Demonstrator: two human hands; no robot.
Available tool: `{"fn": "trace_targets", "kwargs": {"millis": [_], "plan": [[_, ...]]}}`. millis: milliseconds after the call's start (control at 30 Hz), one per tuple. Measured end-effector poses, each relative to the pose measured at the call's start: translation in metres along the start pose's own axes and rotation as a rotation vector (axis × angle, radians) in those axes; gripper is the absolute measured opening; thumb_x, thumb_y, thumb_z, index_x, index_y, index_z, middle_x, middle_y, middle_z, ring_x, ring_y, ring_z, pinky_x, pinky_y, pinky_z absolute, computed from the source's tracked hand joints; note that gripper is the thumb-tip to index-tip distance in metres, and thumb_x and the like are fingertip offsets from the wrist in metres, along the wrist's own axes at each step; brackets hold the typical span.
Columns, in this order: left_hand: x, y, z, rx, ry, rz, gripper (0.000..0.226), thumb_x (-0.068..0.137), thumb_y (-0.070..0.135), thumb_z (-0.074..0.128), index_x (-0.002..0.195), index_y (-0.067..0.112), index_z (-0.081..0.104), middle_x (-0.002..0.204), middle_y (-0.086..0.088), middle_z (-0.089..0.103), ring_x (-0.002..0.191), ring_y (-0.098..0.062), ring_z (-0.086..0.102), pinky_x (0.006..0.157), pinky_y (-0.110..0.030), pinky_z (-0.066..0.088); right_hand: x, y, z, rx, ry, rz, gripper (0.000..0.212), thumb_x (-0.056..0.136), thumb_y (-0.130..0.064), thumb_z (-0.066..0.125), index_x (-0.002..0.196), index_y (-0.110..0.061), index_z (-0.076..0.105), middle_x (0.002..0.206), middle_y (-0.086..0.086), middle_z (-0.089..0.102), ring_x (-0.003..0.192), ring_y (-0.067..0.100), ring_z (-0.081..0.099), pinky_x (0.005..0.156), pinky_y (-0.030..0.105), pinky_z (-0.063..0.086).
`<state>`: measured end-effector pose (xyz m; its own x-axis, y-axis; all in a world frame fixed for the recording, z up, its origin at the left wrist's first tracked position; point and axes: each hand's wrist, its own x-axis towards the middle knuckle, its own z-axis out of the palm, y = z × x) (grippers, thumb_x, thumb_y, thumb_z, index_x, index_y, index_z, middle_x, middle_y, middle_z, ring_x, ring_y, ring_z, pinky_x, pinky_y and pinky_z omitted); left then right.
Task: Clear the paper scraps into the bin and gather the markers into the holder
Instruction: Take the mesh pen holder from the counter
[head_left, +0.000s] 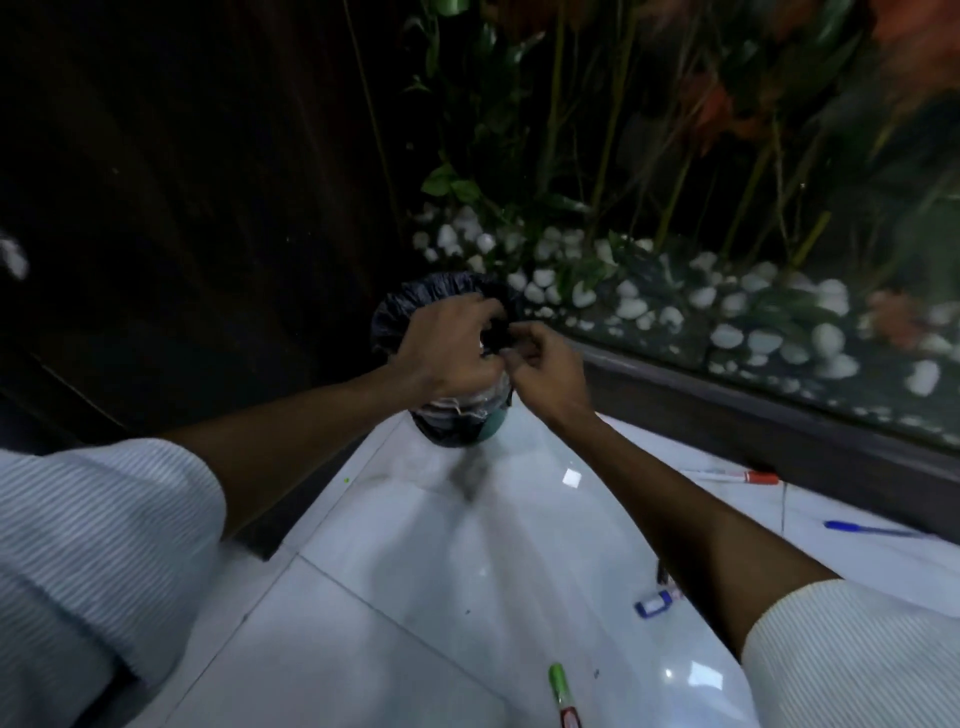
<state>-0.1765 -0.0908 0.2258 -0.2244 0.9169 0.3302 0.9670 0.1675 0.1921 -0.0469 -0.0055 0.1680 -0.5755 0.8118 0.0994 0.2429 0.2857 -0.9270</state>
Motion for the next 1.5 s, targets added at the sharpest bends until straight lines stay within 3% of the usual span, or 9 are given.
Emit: {"fn": "trace_targets", "kwargs": {"millis": [133, 233, 333, 667, 933, 1067, 1233, 1367, 1500], "plan": [[0.054, 0.013, -0.05, -0.383, 0.179, -0.151, 0.021, 0.07, 0.028, 0.064, 0.089, 0.021, 0.067, 0.078, 0.007, 0.067, 0.07, -0.013, 0.063, 0.064, -0.037, 0.056, 0.041, -0.064, -0.042, 0.062, 0.068, 0.018, 0.017, 0.081, -0.024, 0.062, 0.095, -0.024, 0.071, 0.083, -0.001, 0.075, 0.08, 0.02, 0.073, 0.076, 0.047, 0.062], [0.093, 0.022, -0.11, -0.521, 0.264, -0.238, 0.009, 0.073, 0.024, 0.066, 0.08, 0.019, 0.064, 0.071, 0.005, 0.065, 0.065, -0.011, 0.061, 0.062, -0.038, 0.056, 0.068, -0.133, -0.077, -0.008, 0.1, -0.064, 0.012, 0.087, -0.021, 0.067, 0.096, -0.023, 0.072, 0.083, -0.004, 0.072, 0.079, 0.018, 0.071, 0.072, 0.038, 0.06], [0.133, 0.028, -0.185, -0.592, 0.272, -0.282, 0.013, 0.073, 0.029, 0.065, 0.08, 0.017, 0.064, 0.075, 0.001, 0.066, 0.071, -0.015, 0.063, 0.067, -0.041, 0.057, 0.093, -0.21, -0.112, -0.061, 0.092, -0.1, 0.01, 0.093, -0.022, 0.068, 0.101, -0.027, 0.072, 0.091, -0.008, 0.072, 0.083, 0.01, 0.07, 0.073, 0.029, 0.058], [0.194, 0.032, -0.407, -0.627, 0.347, -0.359, 0.037, 0.067, 0.046, 0.057, 0.073, 0.013, 0.071, 0.081, -0.009, 0.074, 0.082, -0.029, 0.071, 0.079, -0.047, 0.061, 0.133, -0.451, -0.145, -0.037, 0.295, -0.329, 0.008, 0.082, -0.027, 0.072, 0.089, -0.026, 0.076, 0.08, -0.007, 0.075, 0.077, 0.009, 0.072, 0.079, 0.033, 0.061], [0.127, -0.014, -0.537, -0.302, 0.585, -0.434, 0.037, 0.079, 0.042, 0.046, 0.069, 0.012, 0.064, 0.075, -0.009, 0.065, 0.087, -0.034, 0.061, 0.069, -0.036, 0.043, 0.111, -0.581, -0.048, 0.13, 0.045, -0.515, 0.006, 0.07, -0.034, 0.069, 0.073, -0.028, 0.069, 0.075, 0.0, 0.076, 0.075, 0.021, 0.076, 0.075, 0.047, 0.063], [0.048, -0.063, -0.587, -0.13, 0.701, -0.56, 0.029, 0.083, 0.032, 0.047, 0.066, 0.012, 0.058, 0.072, -0.007, 0.061, 0.081, -0.034, 0.058, 0.066, -0.035, 0.039, 0.079, -0.636, 0.033, 0.206, -0.142, -0.571, 0.005, 0.079, -0.023, 0.068, 0.082, -0.021, 0.071, 0.081, 0.006, 0.076, 0.076, 0.028, 0.076, 0.049, 0.032, 0.057], [-0.072, -0.107, -0.649, 0.151, 0.763, -0.763, 0.026, 0.087, 0.029, 0.052, 0.085, 0.01, 0.07, 0.09, -0.008, 0.07, 0.087, -0.031, 0.062, 0.073, -0.035, 0.047, 0.029, -0.687, 0.136, 0.276, -0.35, -0.629, 0.007, 0.078, -0.022, 0.066, 0.082, -0.02, 0.072, 0.082, 0.003, 0.075, 0.077, 0.022, 0.075, 0.049, 0.027, 0.056], [-0.141, -0.145, -0.694, 0.224, 0.78, -0.909, 0.032, 0.08, 0.034, 0.061, 0.076, 0.004, 0.071, 0.074, -0.014, 0.071, 0.069, -0.028, 0.065, 0.066, -0.04, 0.055, -0.005, -0.716, 0.194, 0.252, -0.471, -0.684, 0.005, 0.079, -0.021, 0.068, 0.082, -0.022, 0.072, 0.081, -0.001, 0.075, 0.074, 0.018, 0.075, 0.057, 0.036, 0.064], [-0.172, -0.197, -0.727, 0.212, 0.764, -1.002, 0.026, 0.066, 0.039, 0.055, 0.06, 0.013, 0.054, 0.054, -0.005, 0.048, 0.053, -0.02, 0.044, 0.056, -0.035, 0.045, -0.016, -0.741, 0.235, 0.22, -0.548, -0.7, 0.009, 0.082, -0.019, 0.069, 0.09, -0.017, 0.073, 0.085, -0.001, 0.074, 0.076, 0.017, 0.075, 0.059, 0.037, 0.065]]}}
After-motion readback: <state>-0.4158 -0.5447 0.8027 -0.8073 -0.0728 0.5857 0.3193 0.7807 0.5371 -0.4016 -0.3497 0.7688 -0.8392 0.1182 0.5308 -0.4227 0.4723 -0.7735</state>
